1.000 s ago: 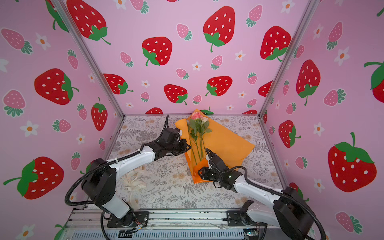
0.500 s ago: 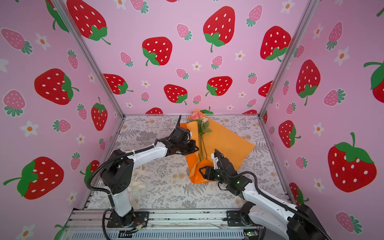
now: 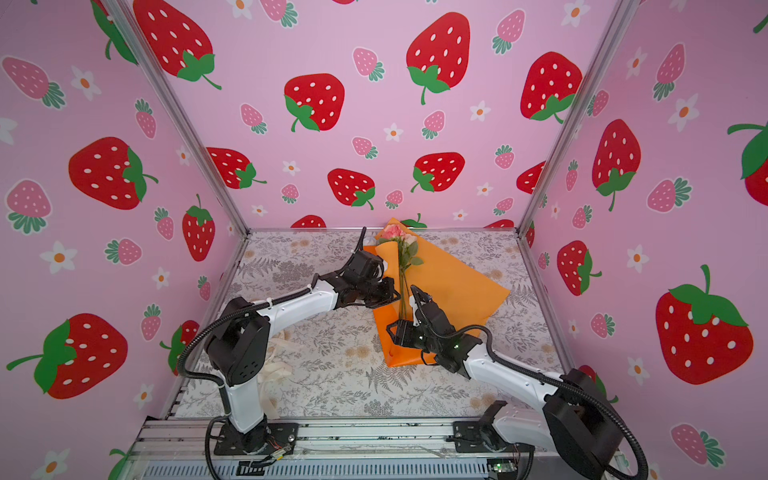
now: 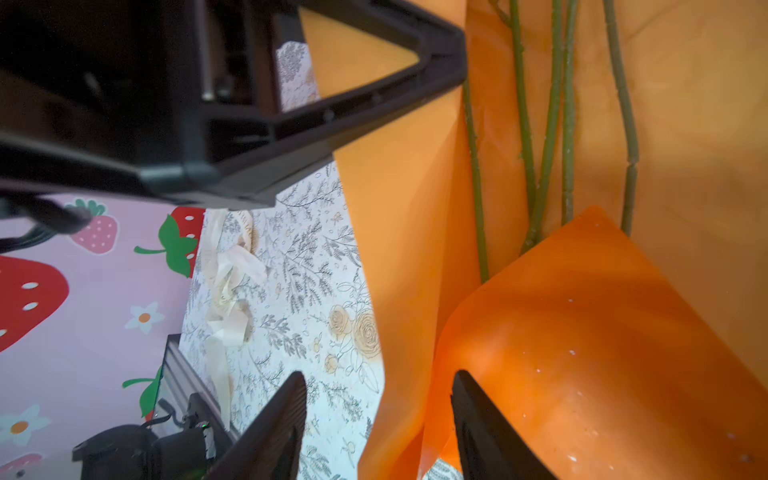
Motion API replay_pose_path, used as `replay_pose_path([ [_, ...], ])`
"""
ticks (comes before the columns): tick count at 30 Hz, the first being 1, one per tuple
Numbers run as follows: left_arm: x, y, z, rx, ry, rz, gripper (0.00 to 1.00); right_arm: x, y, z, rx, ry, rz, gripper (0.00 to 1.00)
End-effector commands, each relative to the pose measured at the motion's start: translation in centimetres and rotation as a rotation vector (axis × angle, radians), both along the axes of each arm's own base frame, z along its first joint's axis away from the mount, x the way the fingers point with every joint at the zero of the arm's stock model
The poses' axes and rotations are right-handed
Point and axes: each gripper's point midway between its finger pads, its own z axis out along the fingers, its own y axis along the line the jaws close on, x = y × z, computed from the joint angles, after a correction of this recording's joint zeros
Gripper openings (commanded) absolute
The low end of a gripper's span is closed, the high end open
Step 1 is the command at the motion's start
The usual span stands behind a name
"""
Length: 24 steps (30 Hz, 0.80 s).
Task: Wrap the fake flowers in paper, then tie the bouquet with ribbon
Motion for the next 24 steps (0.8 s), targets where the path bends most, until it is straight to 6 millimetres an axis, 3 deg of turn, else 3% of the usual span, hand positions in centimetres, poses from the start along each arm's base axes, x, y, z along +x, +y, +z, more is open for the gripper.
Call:
replay_pose_path([
  [1,0.1,-0.9,0.6,-0.014,0.008,-0.015,0.04,1.6,-0.2,0.5,-0.005,-0.025,-0.085,0.56],
  [8,0.1,-1.2,0.5,-0.024,0.021,-0.022,0.04,2.1,0.3,0.3,-0.011,-0.030,-0.072,0.41],
  [9,0.1,-1.3,0.6,-0.025,0.021,-0.021,0.09,2.1,0.4,0.1,-0.014,-0.021,-0.066,0.39],
  [21,0.2,-1.2,0.2,-0.014,0.036,-0.010,0.15,2.2,0.2,-1.1,-0.045,0.019,-0.083,0.22],
  [24,0.2,-1.3,0.4,-0.016,0.035,-0.016,0.20,2.3,-0.2,-1.2,-0.052,0.018,-0.090,0.17],
])
